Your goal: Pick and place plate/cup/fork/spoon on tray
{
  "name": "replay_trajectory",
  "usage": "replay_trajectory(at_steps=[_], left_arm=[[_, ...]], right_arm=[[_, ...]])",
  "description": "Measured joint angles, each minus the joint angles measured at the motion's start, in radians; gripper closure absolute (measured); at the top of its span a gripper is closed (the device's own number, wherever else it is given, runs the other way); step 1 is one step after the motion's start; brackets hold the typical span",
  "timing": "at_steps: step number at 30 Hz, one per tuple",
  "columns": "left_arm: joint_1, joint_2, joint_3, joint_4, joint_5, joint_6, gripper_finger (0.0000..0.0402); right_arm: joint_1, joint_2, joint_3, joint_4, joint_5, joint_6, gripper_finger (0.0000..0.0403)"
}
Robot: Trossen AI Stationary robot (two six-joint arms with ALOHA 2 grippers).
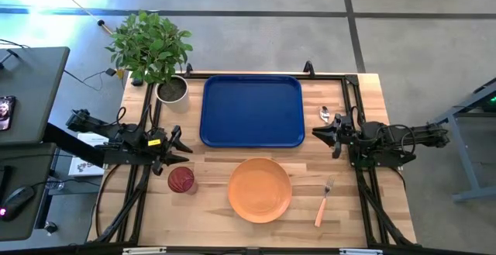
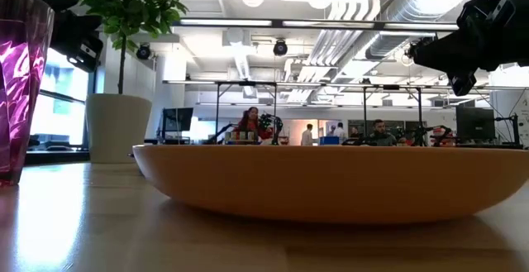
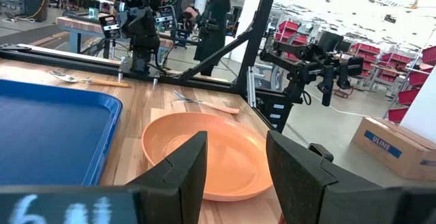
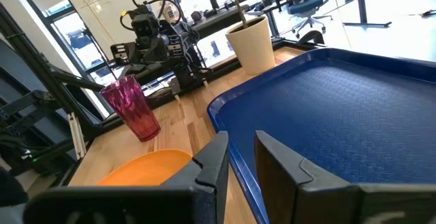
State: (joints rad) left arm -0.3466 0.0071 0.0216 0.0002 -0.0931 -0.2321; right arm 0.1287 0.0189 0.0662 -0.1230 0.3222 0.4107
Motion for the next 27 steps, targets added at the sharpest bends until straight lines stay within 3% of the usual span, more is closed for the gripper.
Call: replay_trajectory(at_steps=[7,19,27], left_arm=[[0.000,0.000,0.000,0.006,-0.009,-0.018,0.0259],[0.000,0.000,0.000,0.153,-0.200,-0.477,0.0259],[0.000,0.000,0.000,0.367,-0.219,-0.392,0.0259]], right_arm=[[0.000,0.000,0.000,0.000,0.000,0.000,0.0340],[0.000,0.000,0.000,0.000,0.000,0.000,0.0340],[0.000,0.000,0.000,0.000,0.000,0.000,0.0340]])
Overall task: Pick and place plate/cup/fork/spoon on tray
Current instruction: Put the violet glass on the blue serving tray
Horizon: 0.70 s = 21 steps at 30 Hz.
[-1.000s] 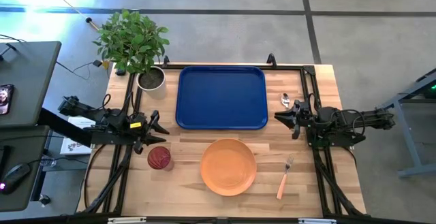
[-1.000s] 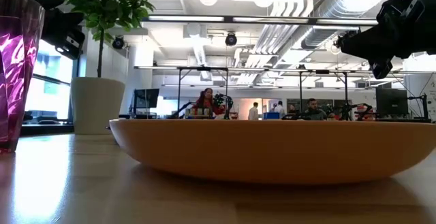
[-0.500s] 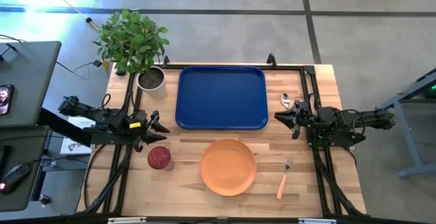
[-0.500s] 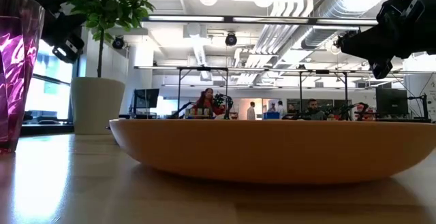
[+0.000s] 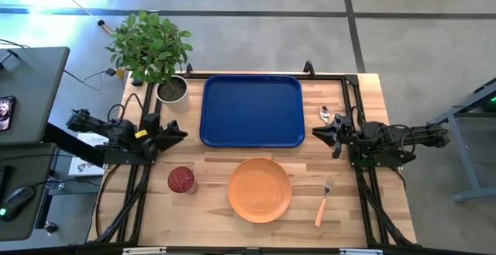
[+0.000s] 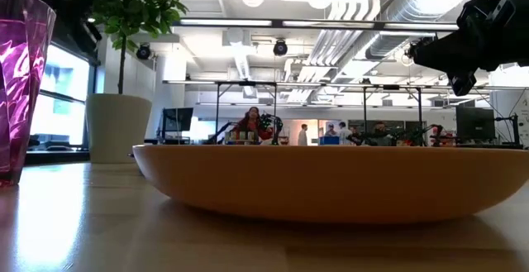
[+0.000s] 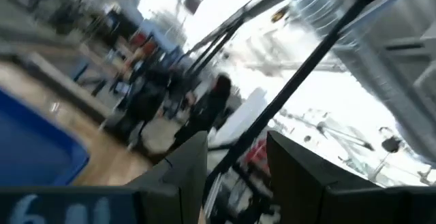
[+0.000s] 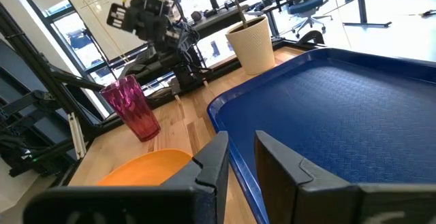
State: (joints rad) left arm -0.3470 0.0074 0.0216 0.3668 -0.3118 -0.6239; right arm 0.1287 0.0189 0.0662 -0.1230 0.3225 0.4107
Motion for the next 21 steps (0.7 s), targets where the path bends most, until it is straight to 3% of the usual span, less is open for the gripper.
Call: replay_trajectory(at_steps=[7,12,17,21], left_arm=[[0.000,0.000,0.001,0.162,-0.072,0.107,0.0259],[0.000,0.000,0.041,0.164,-0.089,0.154,0.0259],[0.000,0.001,0.143,0.021,-0.086,0.244,0.0259],[0.000,0.029,0.275,-0.221,-0.086,0.255,0.0259]], right_arm=[[0.000,0.000,0.000,0.000,0.000,0.000,0.0340],[0.000,0.000,0.000,0.000,0.000,0.000,0.0340],[0.000,0.000,0.000,0.000,0.000,0.000,0.0340],[0.000,0.000,0.000,0.000,0.000,0.000,0.0340]])
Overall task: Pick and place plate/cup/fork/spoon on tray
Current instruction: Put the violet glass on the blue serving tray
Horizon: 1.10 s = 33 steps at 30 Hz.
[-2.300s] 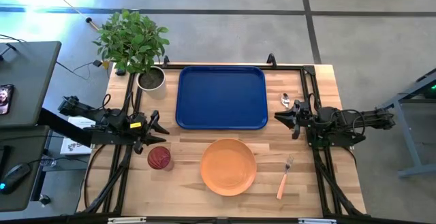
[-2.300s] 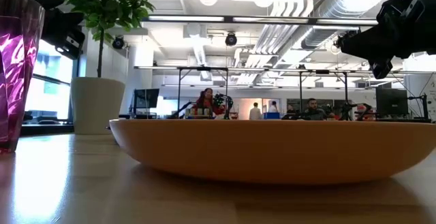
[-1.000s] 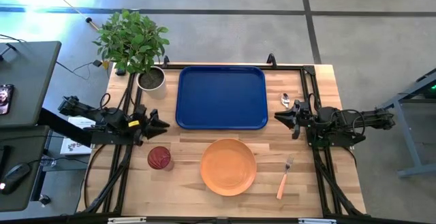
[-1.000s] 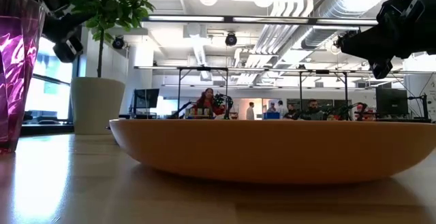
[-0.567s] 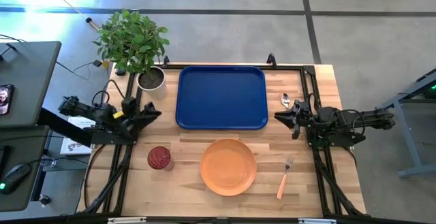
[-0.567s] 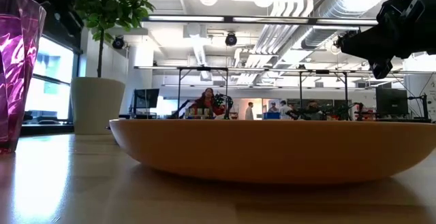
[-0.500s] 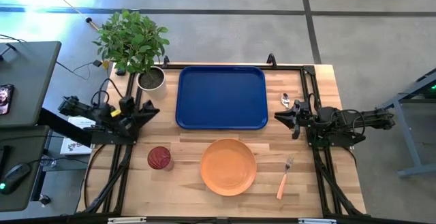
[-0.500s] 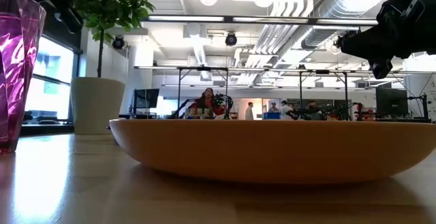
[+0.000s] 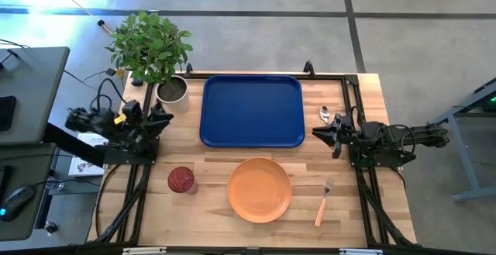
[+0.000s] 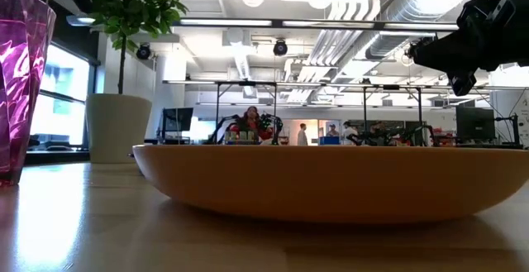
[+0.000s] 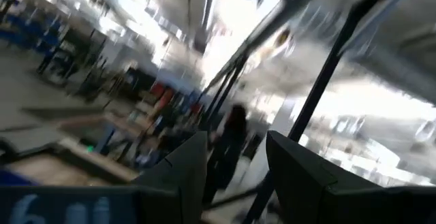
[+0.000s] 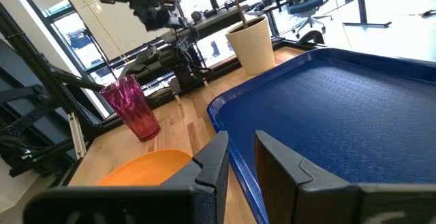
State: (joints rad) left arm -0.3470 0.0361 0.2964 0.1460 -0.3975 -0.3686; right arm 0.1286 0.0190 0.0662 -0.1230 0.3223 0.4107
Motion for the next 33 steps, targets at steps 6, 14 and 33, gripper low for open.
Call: replay_trajectory(at_steps=[6,14,33], left_arm=[[0.000,0.108,0.236,-0.348,0.002,-0.089,0.0259],[0.000,0.341,0.489,-0.637,0.040,-0.146,0.0259],[0.000,0.689,0.676,-0.990,0.397,-0.611,0.0259]], right_arm=[[0.000,0.000,0.000,0.000,0.000,0.000,0.0340],[0.000,0.000,0.000,0.000,0.000,0.000,0.0340],[0.000,0.000,0.000,0.000,0.000,-0.108,0.0340]])
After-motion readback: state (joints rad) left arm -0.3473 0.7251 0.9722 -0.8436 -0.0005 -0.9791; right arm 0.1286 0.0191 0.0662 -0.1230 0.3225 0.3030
